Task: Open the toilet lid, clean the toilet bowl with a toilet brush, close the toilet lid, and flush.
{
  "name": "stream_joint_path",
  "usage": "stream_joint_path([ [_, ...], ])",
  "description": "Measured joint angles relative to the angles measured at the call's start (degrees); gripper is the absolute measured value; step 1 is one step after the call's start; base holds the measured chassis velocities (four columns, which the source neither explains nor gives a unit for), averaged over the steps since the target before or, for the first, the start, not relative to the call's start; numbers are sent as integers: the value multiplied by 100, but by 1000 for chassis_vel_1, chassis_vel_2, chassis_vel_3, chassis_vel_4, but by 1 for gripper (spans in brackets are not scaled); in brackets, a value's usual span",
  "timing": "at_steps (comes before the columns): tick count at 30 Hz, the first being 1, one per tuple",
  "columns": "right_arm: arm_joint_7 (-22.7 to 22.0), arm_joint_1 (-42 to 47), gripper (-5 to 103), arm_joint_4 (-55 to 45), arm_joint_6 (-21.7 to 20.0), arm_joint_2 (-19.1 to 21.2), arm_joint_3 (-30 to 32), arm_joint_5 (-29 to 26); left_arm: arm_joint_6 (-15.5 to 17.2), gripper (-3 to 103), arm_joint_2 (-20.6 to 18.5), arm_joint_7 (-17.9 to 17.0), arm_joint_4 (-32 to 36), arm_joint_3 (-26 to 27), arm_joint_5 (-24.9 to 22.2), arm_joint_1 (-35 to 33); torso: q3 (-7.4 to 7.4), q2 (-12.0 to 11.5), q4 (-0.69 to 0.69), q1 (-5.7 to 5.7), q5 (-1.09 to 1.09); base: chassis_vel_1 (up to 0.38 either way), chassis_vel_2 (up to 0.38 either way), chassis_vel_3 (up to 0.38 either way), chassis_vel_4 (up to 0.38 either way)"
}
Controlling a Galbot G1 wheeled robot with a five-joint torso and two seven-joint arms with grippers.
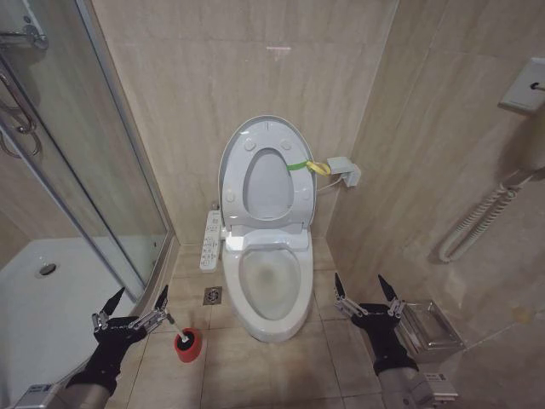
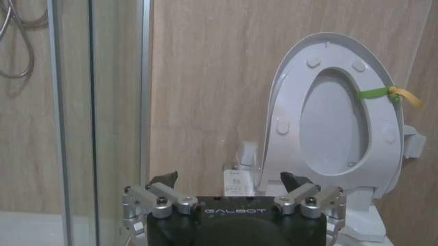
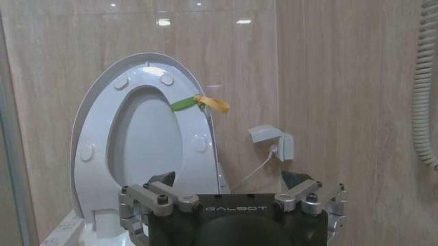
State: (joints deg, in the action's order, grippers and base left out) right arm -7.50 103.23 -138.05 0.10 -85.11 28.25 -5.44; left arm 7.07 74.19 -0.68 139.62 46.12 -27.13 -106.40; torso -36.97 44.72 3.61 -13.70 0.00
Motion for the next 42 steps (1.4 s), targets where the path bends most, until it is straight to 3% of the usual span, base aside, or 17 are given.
stream_joint_path([
  [42,0,0,100,0,0,0,0,0,0,98,0,0,-1,0,0,0,0,0,0,0,0,0,0,0,0],
])
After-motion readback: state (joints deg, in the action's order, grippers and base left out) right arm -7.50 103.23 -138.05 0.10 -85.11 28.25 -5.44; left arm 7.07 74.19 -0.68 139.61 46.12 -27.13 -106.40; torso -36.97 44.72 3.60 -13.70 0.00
